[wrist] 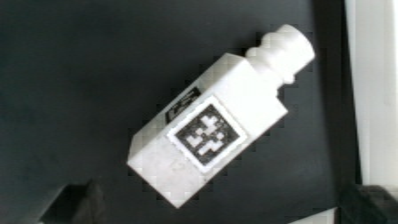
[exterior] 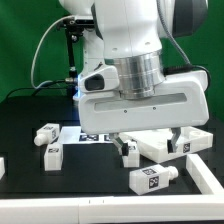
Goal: Assemble one leg
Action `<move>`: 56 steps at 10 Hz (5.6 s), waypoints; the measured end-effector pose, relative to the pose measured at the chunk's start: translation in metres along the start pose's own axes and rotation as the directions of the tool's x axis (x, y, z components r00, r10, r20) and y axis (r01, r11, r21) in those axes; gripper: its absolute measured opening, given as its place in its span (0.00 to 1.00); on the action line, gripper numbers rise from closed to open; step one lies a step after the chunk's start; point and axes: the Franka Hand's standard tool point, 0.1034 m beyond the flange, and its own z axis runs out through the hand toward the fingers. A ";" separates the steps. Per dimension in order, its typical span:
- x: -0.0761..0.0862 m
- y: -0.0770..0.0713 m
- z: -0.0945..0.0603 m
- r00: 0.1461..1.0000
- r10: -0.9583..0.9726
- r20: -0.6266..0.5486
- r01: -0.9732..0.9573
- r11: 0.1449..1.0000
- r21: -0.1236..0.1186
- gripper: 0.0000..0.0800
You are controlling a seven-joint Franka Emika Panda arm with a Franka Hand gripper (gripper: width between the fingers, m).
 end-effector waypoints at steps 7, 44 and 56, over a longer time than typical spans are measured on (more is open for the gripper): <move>-0.005 -0.004 0.043 0.731 0.682 0.022 -0.682 0.730 0.049 0.81; -0.104 0.159 -0.004 0.953 -0.293 -0.079 0.284 0.953 -0.108 0.36; -0.127 0.155 0.027 0.966 -0.198 0.167 0.202 0.979 -0.007 0.36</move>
Offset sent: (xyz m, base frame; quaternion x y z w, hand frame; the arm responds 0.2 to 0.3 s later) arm -0.0035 -0.0021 -0.0338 -0.0510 0.0452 0.2356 0.9695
